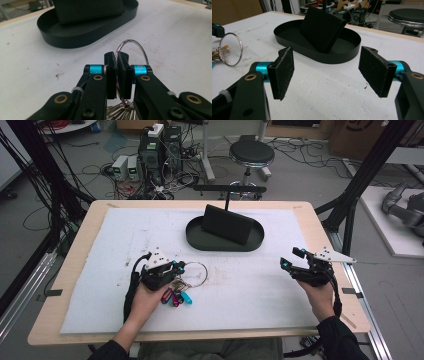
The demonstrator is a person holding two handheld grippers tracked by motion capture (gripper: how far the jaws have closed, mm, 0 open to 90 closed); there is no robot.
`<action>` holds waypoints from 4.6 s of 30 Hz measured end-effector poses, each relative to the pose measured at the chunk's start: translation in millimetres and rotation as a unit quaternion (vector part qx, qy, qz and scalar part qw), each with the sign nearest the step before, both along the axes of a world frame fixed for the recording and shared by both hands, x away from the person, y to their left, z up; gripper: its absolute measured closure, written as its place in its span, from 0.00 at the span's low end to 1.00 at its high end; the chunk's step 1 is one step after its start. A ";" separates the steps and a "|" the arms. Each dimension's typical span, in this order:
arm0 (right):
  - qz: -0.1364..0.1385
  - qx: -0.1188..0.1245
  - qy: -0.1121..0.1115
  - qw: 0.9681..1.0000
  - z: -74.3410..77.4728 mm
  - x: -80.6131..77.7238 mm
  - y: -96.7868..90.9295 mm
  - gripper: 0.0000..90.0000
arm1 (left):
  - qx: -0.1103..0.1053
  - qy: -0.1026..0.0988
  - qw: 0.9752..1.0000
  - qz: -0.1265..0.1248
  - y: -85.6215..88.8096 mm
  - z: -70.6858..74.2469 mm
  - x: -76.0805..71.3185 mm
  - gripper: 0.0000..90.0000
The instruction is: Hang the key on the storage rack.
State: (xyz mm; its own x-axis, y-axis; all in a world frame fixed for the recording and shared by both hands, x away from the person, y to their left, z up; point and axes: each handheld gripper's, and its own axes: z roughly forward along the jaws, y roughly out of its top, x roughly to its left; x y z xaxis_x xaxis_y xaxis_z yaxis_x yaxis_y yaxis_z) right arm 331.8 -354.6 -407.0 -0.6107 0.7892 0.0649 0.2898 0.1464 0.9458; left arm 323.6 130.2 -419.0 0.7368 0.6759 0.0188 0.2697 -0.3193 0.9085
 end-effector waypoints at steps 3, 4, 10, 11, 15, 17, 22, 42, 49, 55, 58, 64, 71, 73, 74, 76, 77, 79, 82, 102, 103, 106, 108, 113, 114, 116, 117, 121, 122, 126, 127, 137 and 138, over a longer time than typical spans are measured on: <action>0.001 0.000 -0.001 1.000 0.2 0.8 1.3 0.32 | 0.003 -0.016 1.000 -0.022 -0.8 2.8 -8.0 0.96; 0.003 -0.001 -0.003 1.000 0.3 1.4 1.4 0.32 | 0.005 -0.023 0.999 -0.034 -0.3 3.7 -10.2 0.96; 0.006 0.001 -0.002 1.000 0.7 2.7 4.1 0.32 | 0.015 -0.027 0.998 -0.059 -2.3 4.8 -18.4 0.95; 0.007 0.000 -0.003 1.000 0.7 3.0 5.0 0.32 | 0.015 -0.027 0.998 -0.063 -2.7 4.2 -18.7 0.95; 0.008 -0.001 -0.002 1.000 0.9 3.3 5.9 0.32 | 0.021 -0.024 0.997 -0.068 -3.3 3.1 -18.1 0.94; 0.008 -0.001 -0.002 1.000 0.8 3.6 5.9 0.32 | 0.020 -0.021 0.997 -0.071 -3.1 2.5 -17.3 0.93; 0.009 0.000 0.000 1.000 0.8 3.6 5.6 0.32 | 0.030 -0.012 0.997 -0.076 -4.8 -0.5 -15.7 0.92; 0.000 -0.001 0.003 1.000 0.3 3.4 2.4 0.32 | 0.027 -0.031 0.995 -0.089 -10.2 16.6 -7.3 0.96; -0.002 0.000 0.004 1.000 -0.2 2.9 0.5 0.32 | 0.020 -0.048 0.995 -0.086 -14.0 35.7 -1.5 0.96; -0.003 0.001 0.004 1.000 -0.1 2.3 -0.3 0.32 | 0.011 -0.066 0.995 -0.080 -16.9 54.4 7.7 0.96; -0.004 0.001 0.004 1.000 0.0 2.1 -0.5 0.32 | 0.007 -0.074 0.994 -0.077 -17.6 63.9 12.0 0.96; -0.002 -0.001 0.001 1.000 -0.1 2.6 -0.9 0.32 | -0.002 -0.087 0.994 -0.065 -17.3 79.3 20.9 0.96; -0.002 0.000 0.001 1.000 0.0 2.6 -1.0 0.32 | -0.023 -0.095 0.994 -0.044 -14.7 92.1 36.0 0.96; -0.002 0.000 0.001 1.000 0.0 2.6 -1.2 0.32 | -0.029 -0.097 0.994 -0.039 -15.0 95.5 40.3 0.96; -0.002 0.001 0.001 1.000 0.0 2.6 -1.3 0.32 | -0.030 -0.099 0.994 -0.036 -15.1 97.0 42.5 0.96; -0.003 0.001 0.001 1.000 -0.1 2.7 -1.5 0.32 | -0.034 -0.100 0.994 -0.032 -15.2 99.4 47.0 0.96; -0.003 0.003 0.002 1.000 0.1 2.5 -1.5 0.32 | -0.037 -0.100 0.994 -0.029 -15.5 100.5 49.2 0.96; -0.004 0.002 0.002 1.000 0.0 2.6 -1.7 0.32 | -0.040 -0.102 0.994 -0.025 -15.4 102.4 53.9 0.96; -0.003 0.002 0.002 1.000 0.0 2.6 -1.6 0.32 | -0.049 -0.102 0.993 -0.017 -16.5 104.8 61.4 0.96; -0.004 0.005 0.003 1.000 -0.3 3.1 -2.9 0.32 | -0.073 -0.094 0.993 0.024 -29.1 116.6 114.6 0.96; -0.004 0.005 0.002 1.000 -0.3 3.1 -3.1 0.32 | -0.075 -0.093 0.993 0.026 -29.9 115.9 117.0 0.96; -0.002 0.006 0.002 1.000 -0.4 3.3 -3.6 0.32 | -0.074 -0.087 0.993 0.033 -31.5 113.1 123.4 0.96; -0.003 0.007 0.003 1.000 -0.5 3.2 -3.7 0.32 | -0.075 -0.083 0.993 0.035 -32.2 110.3 127.6 0.96; -0.003 0.007 0.002 1.000 -0.8 3.7 -4.3 0.32 | -0.078 -0.068 0.994 0.045 -33.4 102.2 137.5 0.96; -0.004 0.007 0.002 1.000 -0.8 3.6 -4.3 0.32 | -0.080 -0.065 0.994 0.047 -33.5 100.4 139.5 0.96; -0.005 0.008 0.002 1.000 -0.7 3.4 -4.5 0.32 | -0.082 -0.060 0.993 0.052 -33.2 97.2 142.9 0.96; -0.005 0.008 0.002 1.000 -0.7 3.4 -4.9 0.32 | -0.085 -0.058 0.993 0.053 -33.3 95.8 144.3 0.96; -0.004 0.007 0.002 1.000 -0.9 3.2 -5.5 0.32 | -0.090 -0.054 0.993 0.060 -33.0 91.4 149.2 0.96; -0.004 0.007 0.002 1.000 -0.9 3.2 -5.5 0.32 | -0.092 -0.053 0.992 0.062 -32.9 90.4 150.2 0.96; -0.005 0.007 0.001 1.000 -1.0 3.3 -6.6 0.32 | -0.094 -0.049 0.992 0.067 -31.9 87.0 153.3 0.96; -0.006 0.008 0.002 1.000 -1.1 3.0 -6.9 0.32 | -0.095 -0.048 0.992 0.069 -31.3 85.9 154.2 0.96; -0.007 0.006 0.002 1.000 -1.2 2.5 -7.4 0.32 | -0.094 -0.042 0.991 0.083 -29.0 80.8 156.8 0.96; -0.006 0.006 0.002 1.000 -1.3 2.6 -7.5 0.32 | -0.092 -0.043 0.991 0.083 -29.2 80.6 157.1 0.96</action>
State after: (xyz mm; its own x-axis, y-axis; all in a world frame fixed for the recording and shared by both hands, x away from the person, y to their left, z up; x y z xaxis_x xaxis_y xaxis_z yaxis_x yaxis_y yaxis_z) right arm 334.3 -362.0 -408.3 -0.6002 0.7961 0.0777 0.2959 0.1308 0.9462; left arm 480.7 101.0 -338.4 0.6163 0.7853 -0.0590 0.2244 -0.1033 0.9690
